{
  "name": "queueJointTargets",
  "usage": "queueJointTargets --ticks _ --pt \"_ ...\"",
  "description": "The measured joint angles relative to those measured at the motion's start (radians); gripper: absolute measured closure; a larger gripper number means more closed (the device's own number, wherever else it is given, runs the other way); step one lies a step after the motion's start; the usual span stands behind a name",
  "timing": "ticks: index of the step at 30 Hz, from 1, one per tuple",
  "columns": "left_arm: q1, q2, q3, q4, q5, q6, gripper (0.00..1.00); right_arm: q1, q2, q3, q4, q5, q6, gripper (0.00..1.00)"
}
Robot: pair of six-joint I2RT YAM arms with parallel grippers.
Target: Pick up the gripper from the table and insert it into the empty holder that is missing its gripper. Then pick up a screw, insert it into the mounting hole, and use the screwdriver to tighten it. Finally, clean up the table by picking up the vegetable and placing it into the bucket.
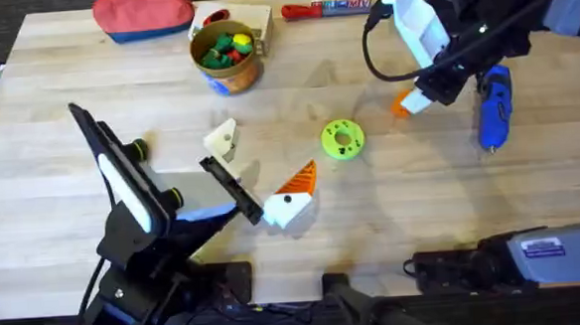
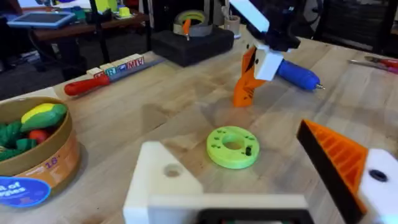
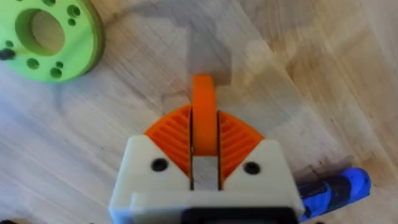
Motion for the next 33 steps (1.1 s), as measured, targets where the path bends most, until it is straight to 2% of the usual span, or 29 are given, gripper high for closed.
queueJointTargets --ticks 3,4,8,12,16,22,26,29,33 --pt "0.0 0.0 0.0 0.0 0.0 0.0 0.067 0.0 0.0 0.0 0.001 0.002 -0.002 0.977" --pt "0.0 0.0 0.0 0.0 0.0 0.0 0.067 0.0 0.0 0.0 0.001 0.004 -0.003 0.992" --pt "0.0 0.0 0.0 0.0 0.0 0.0 0.067 0.0 -0.013 0.0 0.0 0.004 -0.003 0.998" --pt "0.0 0.0 0.0 0.0 0.0 0.0 0.067 0.0 -0.084 0.0 -0.001 0.004 -0.002 0.998" --pt "0.0 0.0 0.0 0.0 0.0 0.0 0.067 0.0 -0.217 0.0 -0.003 0.003 0.034 0.998" --pt "0.0 0.0 0.0 0.0 0.0 0.0 0.067 -0.007 -0.447 0.0 -0.038 -0.018 0.184 0.998" --pt "0.0 0.0 0.0 0.0 0.0 0.0 0.067 -0.057 -0.56 -0.037 -0.024 -0.146 0.293 0.998" --pt "0.0 0.0 0.0 0.001 0.002 -0.002 0.067 -0.09 -0.627 -0.148 0.069 -0.306 0.405 0.998" --pt "0.0 0.0 0.0 0.002 0.007 -0.04 0.067 -0.079 -0.655 -0.315 0.268 -0.518 0.643 0.998"
